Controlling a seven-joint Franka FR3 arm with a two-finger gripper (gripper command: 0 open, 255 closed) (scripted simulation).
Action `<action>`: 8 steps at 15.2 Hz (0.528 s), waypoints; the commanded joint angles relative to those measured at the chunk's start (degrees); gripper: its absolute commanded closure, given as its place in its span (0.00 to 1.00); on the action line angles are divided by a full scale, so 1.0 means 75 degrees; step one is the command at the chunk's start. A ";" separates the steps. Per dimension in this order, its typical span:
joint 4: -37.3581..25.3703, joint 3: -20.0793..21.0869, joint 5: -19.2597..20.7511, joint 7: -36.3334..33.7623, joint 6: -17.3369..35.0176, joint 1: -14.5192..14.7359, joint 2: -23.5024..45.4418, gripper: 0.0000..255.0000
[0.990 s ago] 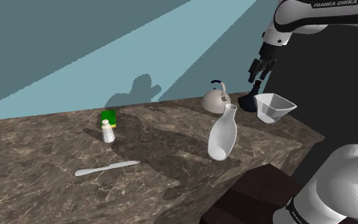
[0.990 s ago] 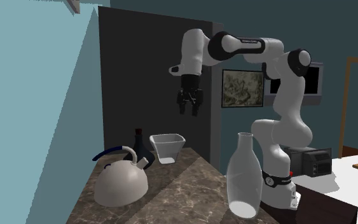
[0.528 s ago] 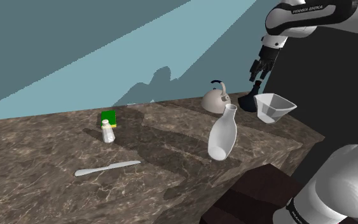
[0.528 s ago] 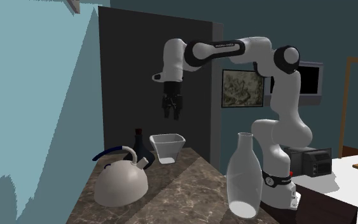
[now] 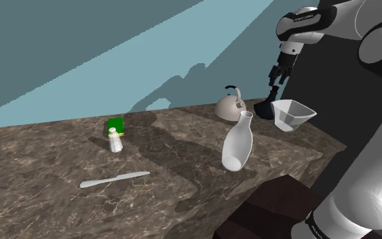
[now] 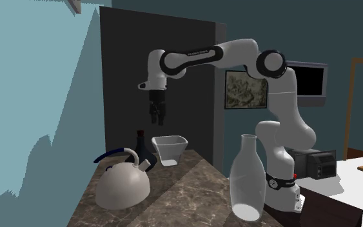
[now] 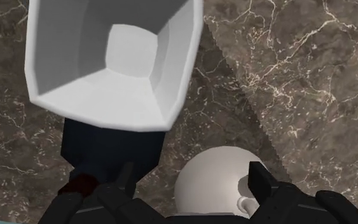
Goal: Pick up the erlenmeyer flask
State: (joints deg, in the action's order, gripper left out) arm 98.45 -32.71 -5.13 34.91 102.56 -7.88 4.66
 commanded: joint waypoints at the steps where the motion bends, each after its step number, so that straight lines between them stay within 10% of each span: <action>1: -0.0700 -0.0129 -0.0418 0.0396 -0.0137 -0.0252 0.0765 0.00; 8: -0.3602 -0.0093 -0.1643 0.1314 -0.1059 -0.1698 0.3321 0.00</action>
State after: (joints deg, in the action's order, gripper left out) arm 75.28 -33.76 -15.84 43.93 95.49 -18.67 25.99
